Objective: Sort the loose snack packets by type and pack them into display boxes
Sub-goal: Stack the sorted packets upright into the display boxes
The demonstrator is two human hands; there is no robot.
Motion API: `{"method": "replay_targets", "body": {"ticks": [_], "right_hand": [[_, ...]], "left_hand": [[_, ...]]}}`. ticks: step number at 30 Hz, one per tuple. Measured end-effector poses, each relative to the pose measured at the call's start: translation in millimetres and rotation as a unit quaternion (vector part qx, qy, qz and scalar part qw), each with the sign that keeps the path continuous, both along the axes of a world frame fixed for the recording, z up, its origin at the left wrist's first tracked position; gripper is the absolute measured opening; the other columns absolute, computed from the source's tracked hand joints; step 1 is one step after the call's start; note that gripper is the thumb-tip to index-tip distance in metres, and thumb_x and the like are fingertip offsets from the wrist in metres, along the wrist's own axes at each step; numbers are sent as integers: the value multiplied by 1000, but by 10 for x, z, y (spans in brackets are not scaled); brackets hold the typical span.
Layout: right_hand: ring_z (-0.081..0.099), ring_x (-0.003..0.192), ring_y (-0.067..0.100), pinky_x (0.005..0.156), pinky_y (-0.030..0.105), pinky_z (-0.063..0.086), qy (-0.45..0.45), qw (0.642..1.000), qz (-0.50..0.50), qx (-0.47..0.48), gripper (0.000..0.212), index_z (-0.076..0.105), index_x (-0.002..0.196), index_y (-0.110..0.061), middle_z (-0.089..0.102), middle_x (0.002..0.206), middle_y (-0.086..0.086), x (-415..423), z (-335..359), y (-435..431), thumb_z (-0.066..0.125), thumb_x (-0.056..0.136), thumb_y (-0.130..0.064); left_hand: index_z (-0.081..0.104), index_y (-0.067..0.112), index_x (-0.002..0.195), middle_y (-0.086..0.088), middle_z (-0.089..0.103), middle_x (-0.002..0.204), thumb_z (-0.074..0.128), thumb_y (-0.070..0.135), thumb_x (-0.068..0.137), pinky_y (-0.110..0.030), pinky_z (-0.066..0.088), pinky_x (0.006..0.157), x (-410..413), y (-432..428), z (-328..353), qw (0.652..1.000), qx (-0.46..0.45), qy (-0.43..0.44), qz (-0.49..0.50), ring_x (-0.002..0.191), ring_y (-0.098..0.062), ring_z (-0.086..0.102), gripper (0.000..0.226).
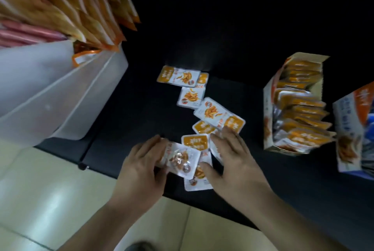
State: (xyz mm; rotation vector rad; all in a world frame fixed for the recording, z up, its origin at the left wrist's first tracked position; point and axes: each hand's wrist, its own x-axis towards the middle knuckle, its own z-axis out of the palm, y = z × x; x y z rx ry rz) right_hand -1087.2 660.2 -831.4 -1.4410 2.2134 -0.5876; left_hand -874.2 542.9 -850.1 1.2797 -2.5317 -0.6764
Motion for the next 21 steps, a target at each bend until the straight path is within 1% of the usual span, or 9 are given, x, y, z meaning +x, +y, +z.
{"method": "replay_targets", "body": {"ticks": [3, 6, 8, 10, 12, 14, 17, 19, 21], "right_hand": [[34, 151, 26, 117, 46, 40, 81, 996, 20, 18, 75, 52, 148, -21, 40, 162, 4, -3, -163, -64, 73, 85, -57], [56, 133, 26, 97, 42, 56, 135, 990, 31, -9, 75, 59, 141, -18, 56, 147, 0, -42, -170, -60, 83, 78, -49], [62, 121, 26, 85, 40, 59, 148, 988, 26, -28, 70, 64, 136, -18, 61, 138, -3, -72, -184, -82, 87, 75, -44], [64, 112, 26, 81, 41, 60, 159, 986, 14, -38, 65, 66, 132, -18, 63, 132, -4, -58, -203, -116, 88, 74, -40], [64, 105, 27, 79, 45, 61, 171, 984, 4, -51, 61, 69, 128, -14, 66, 124, -2, -27, -222, -153, 89, 75, -35], [64, 100, 28, 79, 47, 60, 157, 984, -14, -78, 56, 72, 123, -14, 67, 116, -1, -26, -204, -193, 90, 74, -31], [60, 103, 27, 83, 44, 57, 113, 982, -56, -141, 45, 72, 124, -15, 61, 118, 0, -122, -109, -286, 84, 81, -24], [52, 123, 28, 95, 45, 53, 88, 988, -74, -99, 51, 63, 138, -19, 55, 138, 2, -212, -62, -357, 75, 88, -25], [43, 139, 27, 106, 45, 46, 65, 994, -83, -28, 60, 54, 147, -21, 51, 150, 3, -290, -61, -419, 72, 91, -33]], "left_hand": [[54, 26, 148, 7, 55, 136, 83, 40, 74, -43, 53, 92, 68, -164, 40, 999, -10, -37, -23, 109, -24, 54, 81], [47, 33, 151, 11, 41, 137, 79, 59, 69, -42, 46, 104, 78, -308, 99, 997, 42, -68, 0, 117, -18, 41, 92], [51, 41, 144, 14, 36, 136, 86, 54, 68, -40, 42, 109, 75, -385, 128, 995, 77, -64, 22, 119, -15, 37, 85], [56, 48, 139, 14, 39, 134, 85, 44, 75, -44, 45, 105, 56, -410, 135, 995, 85, -46, -13, 116, -17, 41, 70], [58, 49, 136, 13, 47, 134, 70, 32, 84, -49, 50, 93, -17, -375, 116, 996, 61, -16, -55, 109, -20, 46, 55], [57, 45, 135, 11, 51, 136, 51, 25, 86, -50, 52, 87, -98, -259, 71, 998, 35, 23, -44, 105, -23, 50, 54], [55, 34, 141, 2, 51, 146, 53, 34, 87, -53, 50, 95, -152, 11, 11, 996, 15, 50, 78, 119, -29, 50, 54], [53, 24, 144, -9, 47, 154, 55, 52, 91, -58, 42, 109, -153, 176, -72, 992, 5, 9, 127, 135, -33, 43, 60], [46, 19, 152, -17, 34, 164, 44, 67, 93, -56, 25, 124, -221, 261, -140, 991, 25, -19, 132, 152, -36, 26, 76]]}}
